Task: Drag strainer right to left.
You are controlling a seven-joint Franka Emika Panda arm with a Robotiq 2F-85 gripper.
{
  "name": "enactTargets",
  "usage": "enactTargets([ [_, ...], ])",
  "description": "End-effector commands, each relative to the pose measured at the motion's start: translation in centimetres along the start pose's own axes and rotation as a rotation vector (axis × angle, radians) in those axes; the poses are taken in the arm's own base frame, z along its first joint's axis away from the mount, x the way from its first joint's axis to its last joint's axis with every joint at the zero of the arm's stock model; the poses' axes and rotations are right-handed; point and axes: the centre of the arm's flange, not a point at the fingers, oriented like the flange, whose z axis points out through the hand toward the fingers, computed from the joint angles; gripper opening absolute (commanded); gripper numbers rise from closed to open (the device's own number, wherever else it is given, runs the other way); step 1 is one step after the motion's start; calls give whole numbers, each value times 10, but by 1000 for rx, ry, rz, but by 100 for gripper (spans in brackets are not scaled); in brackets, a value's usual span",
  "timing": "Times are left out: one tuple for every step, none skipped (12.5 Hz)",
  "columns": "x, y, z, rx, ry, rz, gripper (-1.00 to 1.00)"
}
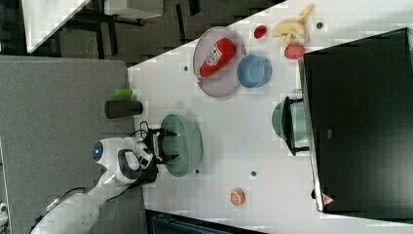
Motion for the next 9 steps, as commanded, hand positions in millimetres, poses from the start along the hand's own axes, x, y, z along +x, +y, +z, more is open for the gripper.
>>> enactTargets([
  [-39, 0, 10, 3, -40, 72, 100],
  [-47, 0, 13, 3, -44, 63, 100],
  [-54, 1, 16, 3, -47, 53, 100],
  [-61, 2, 19, 3, -50, 44, 100],
  [-67, 2, 21, 5, -54, 37, 100],
  [-72, 1, 22, 8, -59, 31, 100],
  [-73, 0, 22, 10, -59, 31, 100],
  [-71, -2, 20, 11, -56, 33, 100],
  [-69, -2, 17, 3, -46, 32, 100],
])
